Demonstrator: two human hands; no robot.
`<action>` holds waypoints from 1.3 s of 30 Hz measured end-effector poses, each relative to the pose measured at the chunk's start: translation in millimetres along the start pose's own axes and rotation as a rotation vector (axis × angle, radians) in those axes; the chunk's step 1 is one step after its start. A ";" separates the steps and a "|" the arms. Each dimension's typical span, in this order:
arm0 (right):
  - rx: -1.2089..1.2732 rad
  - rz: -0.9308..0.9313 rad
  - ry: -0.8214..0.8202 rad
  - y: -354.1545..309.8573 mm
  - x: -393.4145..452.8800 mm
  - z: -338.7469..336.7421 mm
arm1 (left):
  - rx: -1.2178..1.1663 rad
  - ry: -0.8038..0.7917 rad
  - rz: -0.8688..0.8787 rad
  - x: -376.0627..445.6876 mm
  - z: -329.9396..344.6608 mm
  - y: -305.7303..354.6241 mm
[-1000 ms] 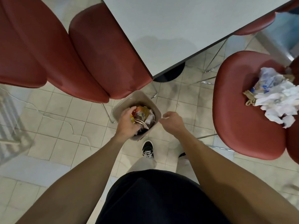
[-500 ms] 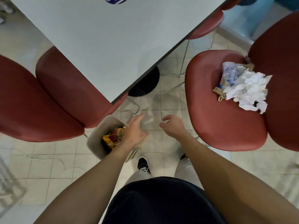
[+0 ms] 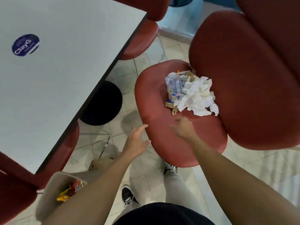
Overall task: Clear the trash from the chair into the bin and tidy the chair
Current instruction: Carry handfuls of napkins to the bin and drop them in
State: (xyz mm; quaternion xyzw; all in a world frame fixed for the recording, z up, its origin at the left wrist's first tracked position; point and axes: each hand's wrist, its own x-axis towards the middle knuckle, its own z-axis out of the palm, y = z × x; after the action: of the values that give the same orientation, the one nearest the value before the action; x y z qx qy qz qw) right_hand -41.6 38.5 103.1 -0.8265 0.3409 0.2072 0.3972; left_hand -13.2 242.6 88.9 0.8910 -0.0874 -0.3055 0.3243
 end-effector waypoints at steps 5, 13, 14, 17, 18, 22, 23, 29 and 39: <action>0.077 0.079 0.142 42.4 53.2 -60.9 | 0.048 -0.039 0.098 73.5 32.1 71.9; 0.102 0.108 0.237 86.0 135.0 -117.6 | 0.090 -0.069 0.237 171.4 86.9 153.1; 0.105 0.100 0.253 90.4 144.9 -123.6 | 0.119 -0.069 0.254 181.3 94.2 159.7; 0.120 0.055 0.287 102.5 172.6 -135.5 | 0.230 -0.059 0.266 207.2 112.2 171.8; 0.121 0.045 0.292 106.3 181.4 -138.0 | 0.266 -0.051 0.261 214.8 117.9 174.5; 0.142 0.002 0.292 115.3 212.8 -140.6 | 0.393 -0.009 0.247 240.4 134.7 187.3; 0.146 -0.012 0.292 116.3 218.7 -140.3 | 0.427 -0.009 0.237 247.0 138.3 189.5; -0.199 -0.220 0.208 115.5 243.4 -131.0 | 0.394 -0.089 0.213 269.1 150.3 191.0; -0.178 -0.077 0.284 107.5 233.6 -128.4 | 0.213 -0.006 0.159 247.2 128.4 191.4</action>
State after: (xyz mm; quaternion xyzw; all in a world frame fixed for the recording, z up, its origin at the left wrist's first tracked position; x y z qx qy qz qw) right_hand 48.5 -205.7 -18.7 -0.8918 0.3421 0.1025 0.2777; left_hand 115.1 -60.4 11.7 0.9097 -0.1906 -0.2706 0.2507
